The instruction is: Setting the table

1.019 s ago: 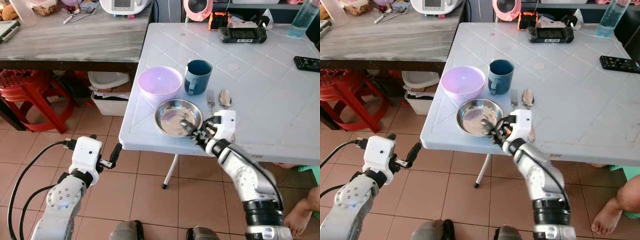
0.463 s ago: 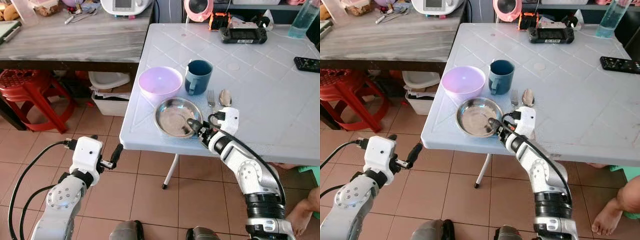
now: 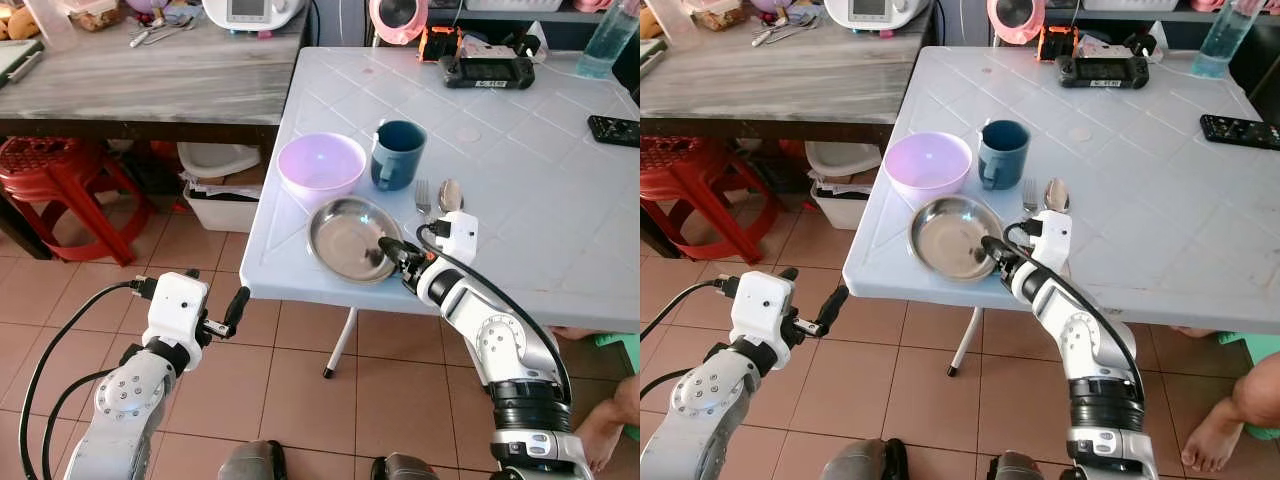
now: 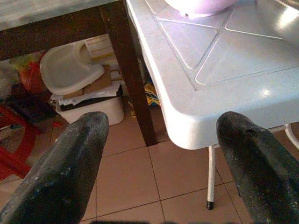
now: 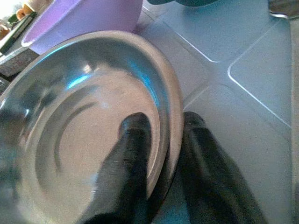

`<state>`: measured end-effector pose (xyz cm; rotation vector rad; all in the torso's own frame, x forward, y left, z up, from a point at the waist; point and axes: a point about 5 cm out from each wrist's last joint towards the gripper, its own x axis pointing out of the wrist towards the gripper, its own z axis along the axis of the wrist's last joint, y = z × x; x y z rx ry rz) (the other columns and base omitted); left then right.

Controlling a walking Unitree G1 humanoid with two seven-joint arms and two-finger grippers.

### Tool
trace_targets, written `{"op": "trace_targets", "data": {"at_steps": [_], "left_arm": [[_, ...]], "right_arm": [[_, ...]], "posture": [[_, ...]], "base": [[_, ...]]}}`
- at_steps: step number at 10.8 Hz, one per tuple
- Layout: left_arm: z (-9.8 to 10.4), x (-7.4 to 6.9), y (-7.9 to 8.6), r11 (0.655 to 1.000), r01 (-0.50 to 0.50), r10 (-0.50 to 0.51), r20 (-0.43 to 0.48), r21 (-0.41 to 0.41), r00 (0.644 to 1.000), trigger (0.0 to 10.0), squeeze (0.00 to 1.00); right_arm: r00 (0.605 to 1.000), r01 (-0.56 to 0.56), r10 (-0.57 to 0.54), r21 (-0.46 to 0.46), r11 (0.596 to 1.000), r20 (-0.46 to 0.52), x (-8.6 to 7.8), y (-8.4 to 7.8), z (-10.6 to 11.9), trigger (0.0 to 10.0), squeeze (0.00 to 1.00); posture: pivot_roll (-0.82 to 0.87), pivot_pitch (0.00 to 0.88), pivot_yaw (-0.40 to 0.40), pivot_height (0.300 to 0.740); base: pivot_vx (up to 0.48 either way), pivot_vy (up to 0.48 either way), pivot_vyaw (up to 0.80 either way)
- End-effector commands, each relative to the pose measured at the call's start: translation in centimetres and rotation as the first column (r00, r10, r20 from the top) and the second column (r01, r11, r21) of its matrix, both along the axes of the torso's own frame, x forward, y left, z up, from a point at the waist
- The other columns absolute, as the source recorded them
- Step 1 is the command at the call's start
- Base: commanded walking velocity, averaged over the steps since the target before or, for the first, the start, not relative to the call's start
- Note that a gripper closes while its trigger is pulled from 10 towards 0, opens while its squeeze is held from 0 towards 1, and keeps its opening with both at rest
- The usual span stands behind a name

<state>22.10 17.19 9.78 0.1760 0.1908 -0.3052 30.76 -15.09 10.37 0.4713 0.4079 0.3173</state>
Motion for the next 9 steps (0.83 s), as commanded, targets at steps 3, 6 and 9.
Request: {"op": "trace_targets", "data": {"at_steps": [3, 6, 9], "left_arm": [[0.4, 0.0, -0.3, 1.000, 0.016, -0.016, 0.009, -0.008, 1.000, 10.0, 0.00], [0.3, 0.0, -0.4, 1.000, 0.011, -0.011, 0.013, -0.012, 1.000, 10.0, 0.00], [-0.2, 0.6, 0.3, 0.997, -0.069, 0.069, 0.011, -0.025, 0.998, 10.0, 0.00]], "right_arm": [[0.982, 0.052, -0.051, 0.000, 0.999, -0.181, -1.3, -0.5, -3.2, 0.0, 0.00], [0.973, 0.089, -0.084, 0.015, 0.996, -0.216, -1.4, -1.0, -3.5, 0.0, 0.00], [0.975, 0.148, -0.137, 0.048, 0.988, -0.176, -2.4, -0.2, -2.8, 0.0, 0.00]], "posture": [[0.07, 0.090, 0.065, 0.740], [0.07, 0.083, 0.056, 0.740], [0.05, 0.040, 0.038, 0.740]], "base": [[0.000, 0.000, 0.00], [0.000, 0.000, 0.00], [0.000, 0.160, 0.00]]}}
